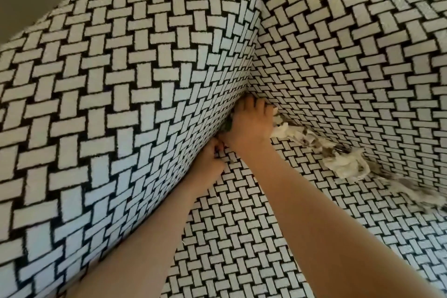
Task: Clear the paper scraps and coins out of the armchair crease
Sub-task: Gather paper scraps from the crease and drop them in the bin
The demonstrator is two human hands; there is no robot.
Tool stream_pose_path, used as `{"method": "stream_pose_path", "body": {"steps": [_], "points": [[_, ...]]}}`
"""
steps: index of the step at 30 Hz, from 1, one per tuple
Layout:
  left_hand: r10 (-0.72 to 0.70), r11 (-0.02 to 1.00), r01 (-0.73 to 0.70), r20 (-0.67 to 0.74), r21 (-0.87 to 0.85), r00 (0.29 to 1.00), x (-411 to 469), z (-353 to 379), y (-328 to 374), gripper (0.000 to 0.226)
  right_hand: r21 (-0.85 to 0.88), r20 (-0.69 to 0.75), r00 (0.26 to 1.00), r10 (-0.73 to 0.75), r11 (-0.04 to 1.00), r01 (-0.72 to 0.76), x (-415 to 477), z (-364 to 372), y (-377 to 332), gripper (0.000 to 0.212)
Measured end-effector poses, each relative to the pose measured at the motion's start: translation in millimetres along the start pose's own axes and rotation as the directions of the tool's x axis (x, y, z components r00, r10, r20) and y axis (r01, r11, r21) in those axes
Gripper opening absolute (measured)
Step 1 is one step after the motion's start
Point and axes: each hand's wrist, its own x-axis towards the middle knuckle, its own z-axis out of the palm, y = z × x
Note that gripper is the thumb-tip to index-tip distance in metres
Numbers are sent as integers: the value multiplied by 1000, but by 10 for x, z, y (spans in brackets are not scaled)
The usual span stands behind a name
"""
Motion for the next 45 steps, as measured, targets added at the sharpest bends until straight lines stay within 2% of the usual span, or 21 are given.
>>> {"method": "stream_pose_path", "body": {"steps": [5, 11, 14, 19, 26, 29, 34, 36, 38, 41, 45], "points": [[73, 986, -69, -16, 155, 997, -23, -10, -13, 29, 83, 41, 999, 12, 996, -16, 37, 61, -7, 68], [88, 962, -90, 20, 256, 996, -42, -13, 43, 29, 111, -20, 1000, -24, 993, 26, 151, 28, 44, 31], [67, 951, -76, 41, 299, 997, -49, -21, 114, 26, 117, 18, 996, -86, 990, 84, 176, -46, 92, 28], [59, 939, -65, 26, 338, 998, -63, -6, 179, 26, 140, -28, 994, -108, 984, 111, 150, -58, 177, 25], [84, 927, -96, 47, 362, 995, -67, 10, 214, 27, 363, -291, 951, -100, 909, 207, -54, 138, 377, 22], [72, 963, -82, 45, 258, 996, -105, 4, 220, 32, 457, -384, 921, -71, 852, 256, -155, 180, 448, 18], [43, 991, -40, 22, -127, 999, -180, 76, 286, 44, 549, -457, 889, 24, 794, 261, -392, 204, 541, 17], [50, 972, -42, 31, -233, 998, -214, 115, 366, 54, 569, -480, 876, 49, 777, 268, -503, 171, 556, 15], [94, 958, -79, 39, -276, 995, -229, 149, 410, 73, 573, -506, 861, 51, 766, 292, -609, 168, 572, 13], [171, 975, -153, 109, -161, 979, -246, 182, 433, 96, 604, -495, 866, 68, 743, 287, -764, 172, 629, 17], [300, 940, -321, 167, 117, 939, -168, 211, 450, 89, 618, -507, 861, 54, 719, 318, -943, 181, 698, 26]]}}
